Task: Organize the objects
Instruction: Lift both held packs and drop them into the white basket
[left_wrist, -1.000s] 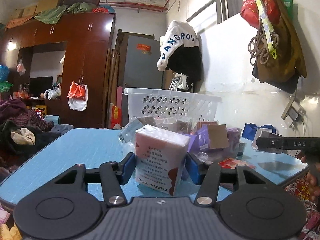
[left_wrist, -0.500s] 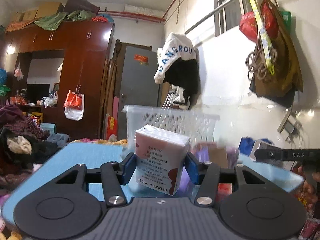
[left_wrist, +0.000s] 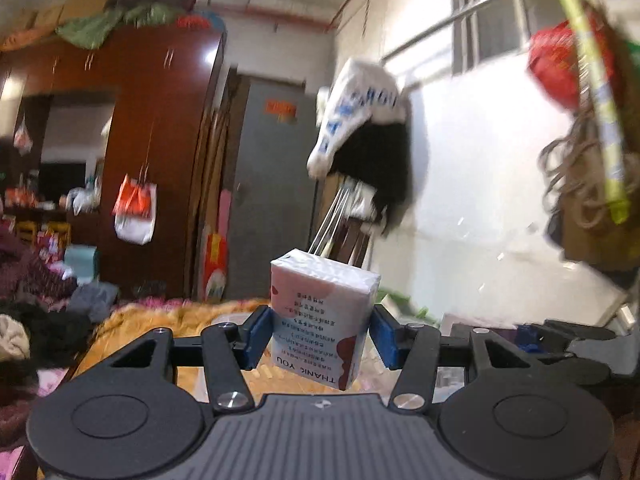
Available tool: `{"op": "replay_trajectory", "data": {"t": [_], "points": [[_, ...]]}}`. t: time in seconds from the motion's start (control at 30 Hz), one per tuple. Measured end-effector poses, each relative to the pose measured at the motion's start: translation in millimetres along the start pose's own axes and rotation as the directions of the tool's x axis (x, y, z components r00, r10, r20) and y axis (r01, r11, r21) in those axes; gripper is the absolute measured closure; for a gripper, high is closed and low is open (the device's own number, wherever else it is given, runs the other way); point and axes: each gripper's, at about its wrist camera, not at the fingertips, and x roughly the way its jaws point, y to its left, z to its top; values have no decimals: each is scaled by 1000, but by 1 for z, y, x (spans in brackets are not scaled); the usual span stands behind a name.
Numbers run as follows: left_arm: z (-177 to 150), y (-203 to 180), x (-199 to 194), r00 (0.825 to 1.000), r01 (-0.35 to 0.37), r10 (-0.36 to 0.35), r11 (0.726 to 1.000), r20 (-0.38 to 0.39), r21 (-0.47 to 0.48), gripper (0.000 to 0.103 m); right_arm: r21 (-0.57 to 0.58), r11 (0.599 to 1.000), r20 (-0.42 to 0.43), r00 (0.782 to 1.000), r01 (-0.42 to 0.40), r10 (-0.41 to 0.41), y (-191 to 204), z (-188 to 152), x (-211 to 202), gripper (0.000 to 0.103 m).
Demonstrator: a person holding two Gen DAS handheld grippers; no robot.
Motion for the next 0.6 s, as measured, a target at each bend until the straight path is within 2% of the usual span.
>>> {"op": "replay_trajectory", "data": {"t": [0.07,0.1,0.13,0.2,0.3,0.4,0.5,0.6], "points": [[-2,2,16,999,14,-14,1000,-37,0,45,15,1000,-18,1000,-5,5,-3,-3,8,32],[-3,1,21,999,23,-22,1000,-46,12,42,20,1000,-25,1000,-6,6,-5,-5,11,26],[-5,-1,28,998,10,-8,1000,-62,27,31,29,1000,-31,999,-4,5,-6,-7,11,13],[-11,-2,32,997,-22,24,999,-72,37,19,43,999,-28,1000,2,-1,-9,-10,5,2],[-18,0,20,997,-9,12,999,-72,47,19,58,998,34,999,15,-17,-11,-17,-29,0],[-34,0,-23,998,-52,53,997,-17,60,19,167,986,58,998,11,-21,-18,-43,-74,0],[-61,0,-73,999,-7,4,997,37,75,16,199,978,14,998,-56,55,-15,-87,-113,0],[-100,2,-116,997,42,-45,998,62,55,15,221,974,-23,998,-58,65,-5,-137,-140,0]]}}
